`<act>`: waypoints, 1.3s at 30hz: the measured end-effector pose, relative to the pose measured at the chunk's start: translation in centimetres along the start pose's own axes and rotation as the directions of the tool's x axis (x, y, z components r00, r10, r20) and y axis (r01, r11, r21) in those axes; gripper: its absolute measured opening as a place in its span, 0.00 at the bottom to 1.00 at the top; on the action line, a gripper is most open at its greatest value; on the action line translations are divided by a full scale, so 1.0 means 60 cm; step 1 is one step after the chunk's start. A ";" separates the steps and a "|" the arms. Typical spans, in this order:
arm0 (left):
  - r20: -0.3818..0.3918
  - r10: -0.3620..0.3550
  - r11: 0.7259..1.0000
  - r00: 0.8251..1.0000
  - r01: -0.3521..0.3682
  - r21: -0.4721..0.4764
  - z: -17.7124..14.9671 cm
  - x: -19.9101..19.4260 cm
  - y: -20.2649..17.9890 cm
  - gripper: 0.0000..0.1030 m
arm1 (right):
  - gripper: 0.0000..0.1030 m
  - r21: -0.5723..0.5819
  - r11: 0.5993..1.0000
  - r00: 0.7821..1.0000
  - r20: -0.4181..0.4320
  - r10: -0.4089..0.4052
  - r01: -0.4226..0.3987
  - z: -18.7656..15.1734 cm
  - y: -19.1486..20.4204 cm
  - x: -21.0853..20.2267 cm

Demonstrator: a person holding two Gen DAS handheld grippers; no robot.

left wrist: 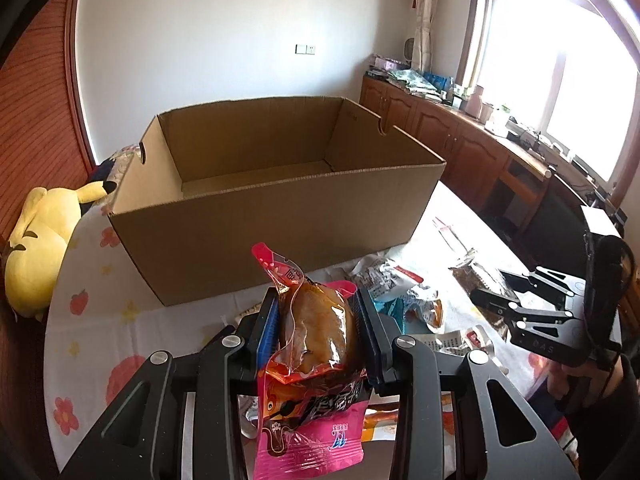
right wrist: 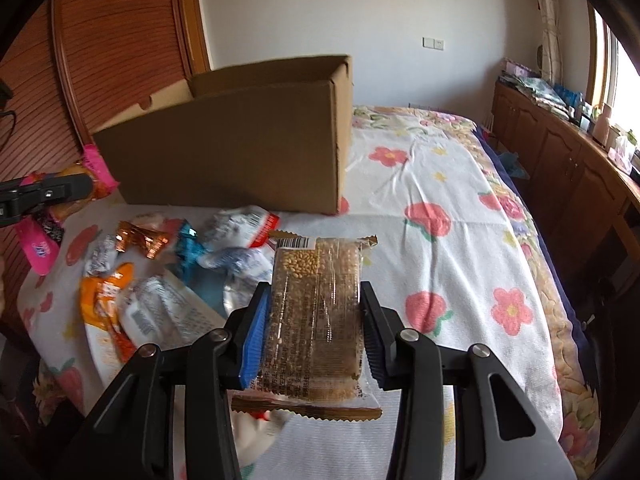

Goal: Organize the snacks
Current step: 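Lift both held snacks and carry them over the cardboard box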

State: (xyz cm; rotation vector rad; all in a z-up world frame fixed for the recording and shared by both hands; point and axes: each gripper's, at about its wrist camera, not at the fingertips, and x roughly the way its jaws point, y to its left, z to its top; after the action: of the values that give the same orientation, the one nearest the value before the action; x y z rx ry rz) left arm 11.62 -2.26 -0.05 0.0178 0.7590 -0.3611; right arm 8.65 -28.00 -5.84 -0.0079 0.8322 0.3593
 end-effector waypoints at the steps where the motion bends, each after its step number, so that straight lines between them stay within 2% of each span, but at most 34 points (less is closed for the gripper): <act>1: 0.006 0.000 1.000 1.000 0.000 0.001 0.001 -0.004 0.001 0.37 | 0.43 -0.004 1.000 1.000 0.007 0.004 -0.004 0.003 0.004 -0.005; 17: 0.087 0.037 0.999 0.996 -0.039 0.020 0.024 -0.039 0.018 0.37 | 0.43 -0.099 0.994 0.992 0.111 0.063 -0.052 0.079 0.065 -0.057; 33: 0.107 0.067 0.996 0.992 -0.073 0.049 0.055 -0.005 0.023 0.37 | 0.43 -0.135 0.985 0.975 0.182 0.129 -0.105 0.191 0.076 -0.021; 39: 0.111 0.046 0.998 0.993 -0.050 0.038 0.072 0.010 0.041 0.37 | 0.43 -0.153 0.981 0.972 0.181 0.148 -0.121 0.224 0.086 0.018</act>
State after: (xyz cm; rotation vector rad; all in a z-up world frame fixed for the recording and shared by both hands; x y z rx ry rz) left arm 15.72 -0.80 2.42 0.0540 0.6409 -0.3288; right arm 17.37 -20.83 3.17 -0.0484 0.6161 0.5383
